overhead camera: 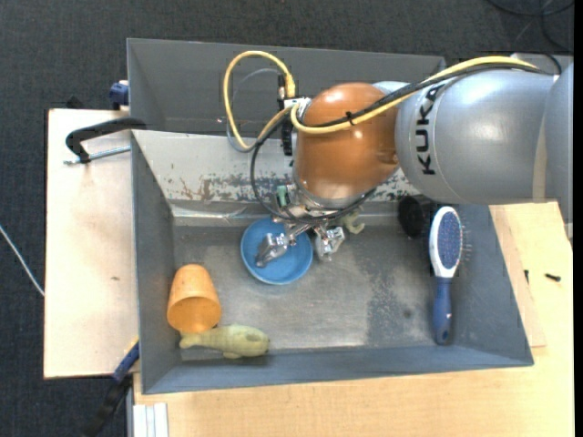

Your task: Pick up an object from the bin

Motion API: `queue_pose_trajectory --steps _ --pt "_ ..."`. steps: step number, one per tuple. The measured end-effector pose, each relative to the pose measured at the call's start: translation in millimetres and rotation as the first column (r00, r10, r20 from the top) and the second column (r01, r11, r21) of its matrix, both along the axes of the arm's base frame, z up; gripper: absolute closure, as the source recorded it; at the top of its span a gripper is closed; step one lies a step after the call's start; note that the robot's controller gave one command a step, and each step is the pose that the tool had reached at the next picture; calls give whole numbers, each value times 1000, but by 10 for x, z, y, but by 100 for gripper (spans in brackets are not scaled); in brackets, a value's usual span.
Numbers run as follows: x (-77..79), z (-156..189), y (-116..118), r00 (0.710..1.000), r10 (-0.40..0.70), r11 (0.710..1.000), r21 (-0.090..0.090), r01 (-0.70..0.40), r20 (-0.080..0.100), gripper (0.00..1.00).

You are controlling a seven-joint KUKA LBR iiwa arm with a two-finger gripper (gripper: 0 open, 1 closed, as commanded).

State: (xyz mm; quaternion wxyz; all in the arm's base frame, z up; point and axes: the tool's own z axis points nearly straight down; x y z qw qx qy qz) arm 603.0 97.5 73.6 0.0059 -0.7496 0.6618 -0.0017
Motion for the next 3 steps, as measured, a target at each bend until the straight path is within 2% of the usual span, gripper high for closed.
queue_pose_trajectory --steps 1,2,3 --pt "15 19 19 1000 -4 1000 -1 4 -4 0" --pt "41 56 -7 1000 -7 1000 -6 7 -1 100" --pt "67 1053 11 1000 -11 1000 -2 11 3 100"
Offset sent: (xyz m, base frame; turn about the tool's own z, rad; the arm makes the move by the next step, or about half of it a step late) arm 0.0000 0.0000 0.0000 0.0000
